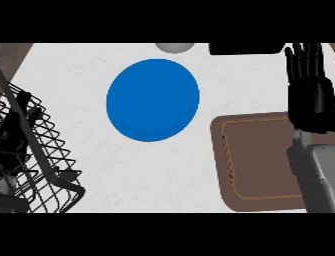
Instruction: Pick the tomato from the tray and place it in the plate
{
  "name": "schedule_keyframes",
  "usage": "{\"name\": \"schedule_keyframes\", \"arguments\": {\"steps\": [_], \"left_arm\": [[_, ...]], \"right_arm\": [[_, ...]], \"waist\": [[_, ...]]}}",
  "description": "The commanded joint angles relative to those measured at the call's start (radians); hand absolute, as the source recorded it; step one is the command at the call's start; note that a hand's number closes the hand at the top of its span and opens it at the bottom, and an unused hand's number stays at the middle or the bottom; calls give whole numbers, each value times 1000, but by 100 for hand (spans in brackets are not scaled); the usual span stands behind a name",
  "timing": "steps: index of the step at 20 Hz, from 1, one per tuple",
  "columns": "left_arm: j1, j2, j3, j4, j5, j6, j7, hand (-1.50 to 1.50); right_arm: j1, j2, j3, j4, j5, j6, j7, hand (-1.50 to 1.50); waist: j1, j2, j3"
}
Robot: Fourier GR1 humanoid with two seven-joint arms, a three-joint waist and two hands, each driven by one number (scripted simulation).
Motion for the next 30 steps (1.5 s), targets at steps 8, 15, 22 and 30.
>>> {"name": "schedule_keyframes", "arguments": {"steps": [8, 15, 22, 30], "left_arm": [[167, 68, -32, -173, -154, 119, 108, 0], [227, 88, -21, -201, -168, 52, 90, 0], [242, 73, -65, -171, -207, 10, 15, 0], [219, 83, -97, -144, -217, 23, -38, 0]], "right_arm": [[211, 24, -317, -91, 15, -335, -152, -150], [291, 202, -357, -276, -25, -508, -386, -150], [538, 205, -166, -350, 42, -534, -366, -150], [902, 147, -15, -400, 243, -543, -148, -150]], "waist": [[-153, 14, -46], [-122, 8, -45], [-64, 18, -50], [-50, 28, -54]]}}
